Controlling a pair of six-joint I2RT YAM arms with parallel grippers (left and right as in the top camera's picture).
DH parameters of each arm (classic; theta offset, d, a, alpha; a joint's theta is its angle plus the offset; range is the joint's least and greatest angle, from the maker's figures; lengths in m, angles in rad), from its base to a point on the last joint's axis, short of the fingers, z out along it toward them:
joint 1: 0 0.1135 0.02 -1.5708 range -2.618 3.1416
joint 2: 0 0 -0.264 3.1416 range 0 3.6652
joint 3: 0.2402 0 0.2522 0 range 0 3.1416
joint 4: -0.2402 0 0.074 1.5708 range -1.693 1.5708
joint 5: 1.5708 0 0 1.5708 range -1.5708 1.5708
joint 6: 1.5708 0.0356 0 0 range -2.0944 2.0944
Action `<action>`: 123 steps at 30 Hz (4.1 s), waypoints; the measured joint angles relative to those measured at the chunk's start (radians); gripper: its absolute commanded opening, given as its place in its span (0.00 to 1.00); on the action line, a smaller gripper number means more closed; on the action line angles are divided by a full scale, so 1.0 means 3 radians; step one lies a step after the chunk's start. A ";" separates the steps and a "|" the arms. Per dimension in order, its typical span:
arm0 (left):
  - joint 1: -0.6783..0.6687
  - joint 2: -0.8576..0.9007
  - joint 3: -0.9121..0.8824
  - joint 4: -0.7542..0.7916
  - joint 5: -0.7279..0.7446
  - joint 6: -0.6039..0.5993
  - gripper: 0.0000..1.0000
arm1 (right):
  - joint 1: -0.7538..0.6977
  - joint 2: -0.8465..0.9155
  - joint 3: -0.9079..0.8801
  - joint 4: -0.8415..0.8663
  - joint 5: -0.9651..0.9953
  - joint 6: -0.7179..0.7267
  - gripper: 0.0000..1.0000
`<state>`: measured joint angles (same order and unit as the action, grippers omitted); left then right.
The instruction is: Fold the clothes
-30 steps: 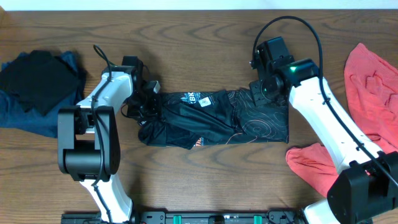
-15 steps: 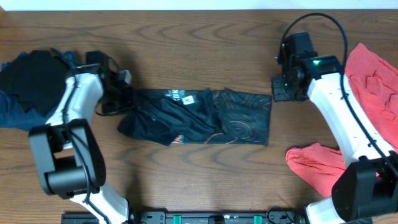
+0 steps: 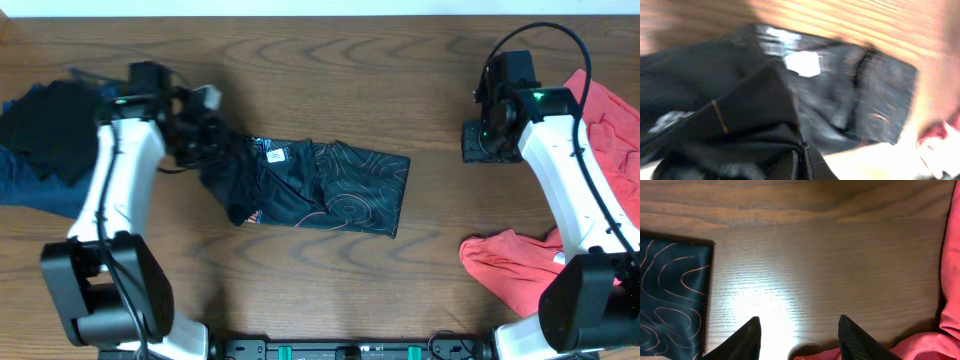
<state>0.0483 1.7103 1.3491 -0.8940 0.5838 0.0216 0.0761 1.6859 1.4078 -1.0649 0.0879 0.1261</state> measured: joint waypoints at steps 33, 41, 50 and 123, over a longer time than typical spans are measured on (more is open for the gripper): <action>-0.2192 0.0172 0.0000 0.0894 -0.0827 -0.0796 0.11 | 0.0000 0.0000 0.0000 -0.0127 -0.0196 -0.0080 0.50; -0.1624 0.0065 0.0000 0.0556 -0.1062 -0.0767 0.13 | 0.0165 0.0000 0.0000 -0.0009 -0.0914 -0.0317 0.58; -0.0586 -0.0111 0.0004 0.0285 -0.1160 -0.0767 0.15 | 0.0941 0.0092 0.0000 0.0431 -0.1225 -0.0413 0.67; -0.0360 -0.0111 0.0004 0.0037 -0.1144 -0.0758 0.16 | 0.1097 0.0796 -0.0331 0.1658 -0.1204 0.0134 0.33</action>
<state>-0.0597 1.6772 1.3502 -0.8829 0.2405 -0.2058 0.4053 1.9247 1.3087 -0.5674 -0.2733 0.1661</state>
